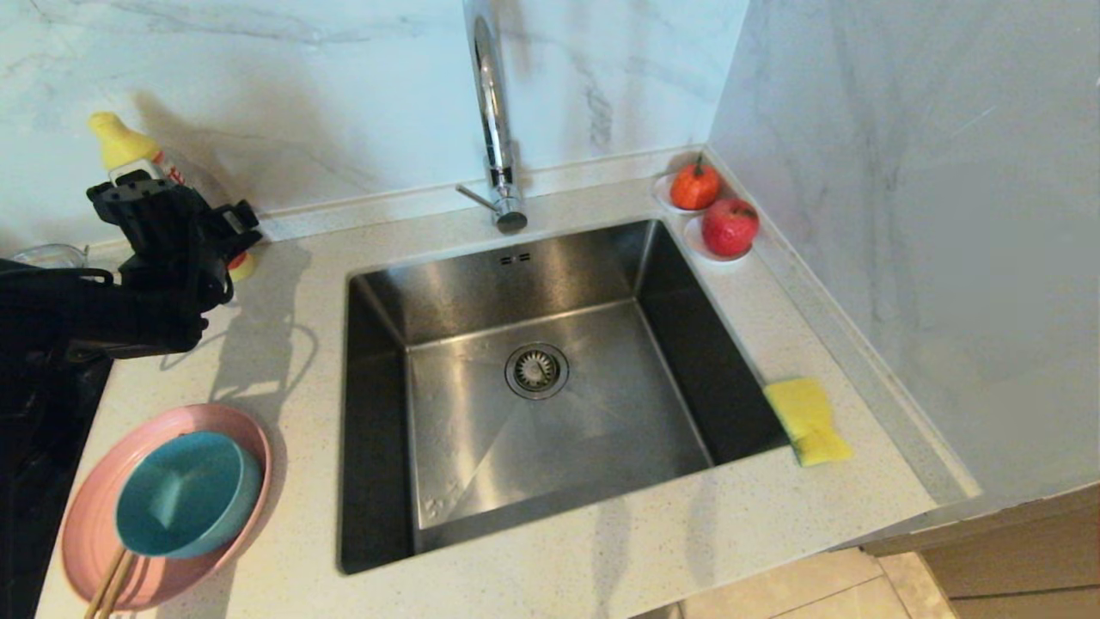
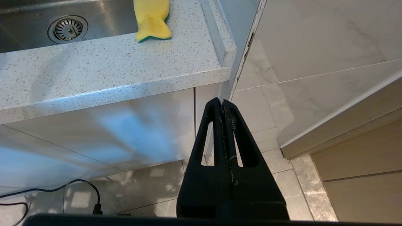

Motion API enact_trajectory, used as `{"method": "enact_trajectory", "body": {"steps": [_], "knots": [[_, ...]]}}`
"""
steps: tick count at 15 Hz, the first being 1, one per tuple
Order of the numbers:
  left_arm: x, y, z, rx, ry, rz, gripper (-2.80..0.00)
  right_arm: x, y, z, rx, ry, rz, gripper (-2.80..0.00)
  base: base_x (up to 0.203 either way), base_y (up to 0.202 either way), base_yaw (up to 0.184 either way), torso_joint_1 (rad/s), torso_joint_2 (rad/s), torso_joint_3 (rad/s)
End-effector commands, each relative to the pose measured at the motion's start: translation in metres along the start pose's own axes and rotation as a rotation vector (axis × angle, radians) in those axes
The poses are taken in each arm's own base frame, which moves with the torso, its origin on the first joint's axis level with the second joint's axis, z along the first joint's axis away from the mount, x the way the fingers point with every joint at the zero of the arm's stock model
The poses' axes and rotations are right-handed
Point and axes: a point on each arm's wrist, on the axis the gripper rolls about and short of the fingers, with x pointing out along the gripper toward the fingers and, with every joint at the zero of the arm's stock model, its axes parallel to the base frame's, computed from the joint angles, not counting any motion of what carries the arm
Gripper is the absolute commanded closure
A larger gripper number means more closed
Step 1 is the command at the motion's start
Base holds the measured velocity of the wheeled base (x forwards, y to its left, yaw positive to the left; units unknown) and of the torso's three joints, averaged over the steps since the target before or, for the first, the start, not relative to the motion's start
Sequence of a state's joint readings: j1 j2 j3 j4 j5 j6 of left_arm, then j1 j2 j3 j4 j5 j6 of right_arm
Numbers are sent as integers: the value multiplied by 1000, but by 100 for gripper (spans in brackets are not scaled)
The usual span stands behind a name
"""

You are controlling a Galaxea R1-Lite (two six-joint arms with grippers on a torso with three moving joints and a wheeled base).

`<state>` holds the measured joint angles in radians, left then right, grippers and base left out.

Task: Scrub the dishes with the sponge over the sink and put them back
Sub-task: Grab the dish soap

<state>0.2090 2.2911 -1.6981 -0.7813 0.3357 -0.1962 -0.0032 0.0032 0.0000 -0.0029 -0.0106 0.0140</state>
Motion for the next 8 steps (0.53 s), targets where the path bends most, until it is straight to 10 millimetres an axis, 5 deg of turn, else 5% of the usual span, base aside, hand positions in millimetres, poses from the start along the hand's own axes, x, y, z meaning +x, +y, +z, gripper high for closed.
{"method": "enact_trajectory", "body": {"steps": [1, 7, 8], "knots": [[2, 4, -4, 2, 3, 10, -280, 0, 0, 0, 0, 0, 0, 0, 0, 0, 0, 0, 0, 0], [10, 8, -16, 7, 7, 18, -280, 0, 0, 0, 0, 0, 0, 0, 0, 0, 0, 0, 0, 0], [10, 7, -15, 6, 5, 19, 0, 0, 0, 0, 0, 0, 0, 0, 0, 0, 0, 0, 0, 0]]}}
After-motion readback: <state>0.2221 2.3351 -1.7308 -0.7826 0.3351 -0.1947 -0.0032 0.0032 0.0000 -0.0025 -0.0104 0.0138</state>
